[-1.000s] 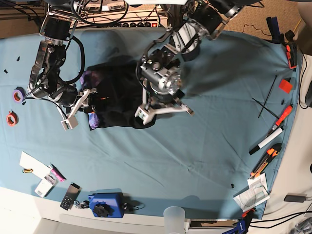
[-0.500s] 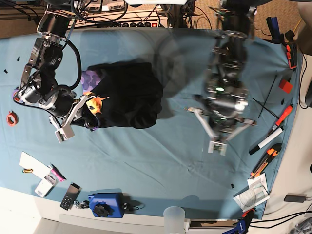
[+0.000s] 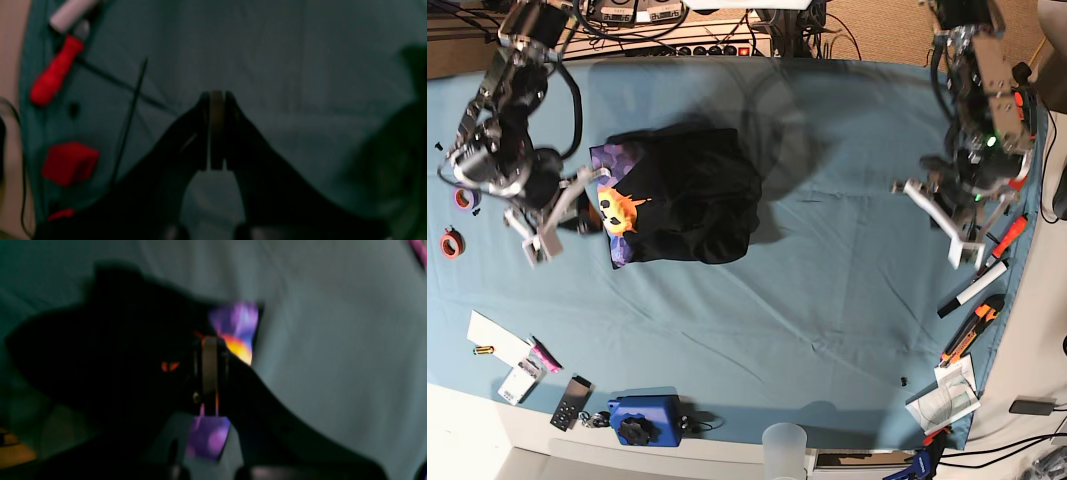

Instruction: Layout the t-shirt on the table in an organized manner, then fold the t-shirt properly

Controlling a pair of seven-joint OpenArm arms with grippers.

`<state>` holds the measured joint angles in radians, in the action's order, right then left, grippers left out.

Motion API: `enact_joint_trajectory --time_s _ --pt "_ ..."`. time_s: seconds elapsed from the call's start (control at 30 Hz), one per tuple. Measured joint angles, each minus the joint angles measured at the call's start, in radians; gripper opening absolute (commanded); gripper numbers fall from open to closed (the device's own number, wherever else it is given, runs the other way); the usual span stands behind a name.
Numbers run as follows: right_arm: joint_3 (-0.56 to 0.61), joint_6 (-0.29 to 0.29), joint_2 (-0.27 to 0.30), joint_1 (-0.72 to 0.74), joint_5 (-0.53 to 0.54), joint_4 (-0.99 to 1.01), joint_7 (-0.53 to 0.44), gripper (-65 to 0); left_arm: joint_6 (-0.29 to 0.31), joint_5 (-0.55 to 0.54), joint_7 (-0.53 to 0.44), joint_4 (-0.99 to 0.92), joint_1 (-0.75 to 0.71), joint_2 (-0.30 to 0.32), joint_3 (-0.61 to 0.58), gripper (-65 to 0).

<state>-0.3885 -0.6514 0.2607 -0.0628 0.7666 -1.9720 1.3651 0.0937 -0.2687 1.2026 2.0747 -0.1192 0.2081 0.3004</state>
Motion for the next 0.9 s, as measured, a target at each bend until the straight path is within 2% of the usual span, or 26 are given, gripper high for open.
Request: enact_joint_trajectory --time_s 0.2,0.37,0.5,0.7,0.9 --pt "-0.11 0.001 0.0 -0.15 0.068 -0.068 0.038 -65.0 0.023 -0.058 0.0 0.079 -0.125 0.0 0.072 -65.0" --pt "-0.174 0.0 0.0 -0.28 0.132 -0.12 0.048 -65.0 0.039 -0.077 -0.002 0.09 -0.229 0.0 0.087 -65.0" --pt "-0.181 0.0 0.001 -0.402 0.171 -0.138 0.048 -65.0 0.057 -0.103 0.009 0.097 -0.328 0.0 0.085 -65.0" --pt "-0.181 0.001 0.003 -0.564 0.202 -0.145 0.045 -65.0 0.058 -0.108 0.015 0.206 -0.482 0.001 0.086 -65.0" --pt "-0.181 -0.004 0.002 -0.706 0.158 -0.147 0.044 -65.0 0.061 -0.107 0.011 0.218 -0.647 0.003 0.086 -65.0"
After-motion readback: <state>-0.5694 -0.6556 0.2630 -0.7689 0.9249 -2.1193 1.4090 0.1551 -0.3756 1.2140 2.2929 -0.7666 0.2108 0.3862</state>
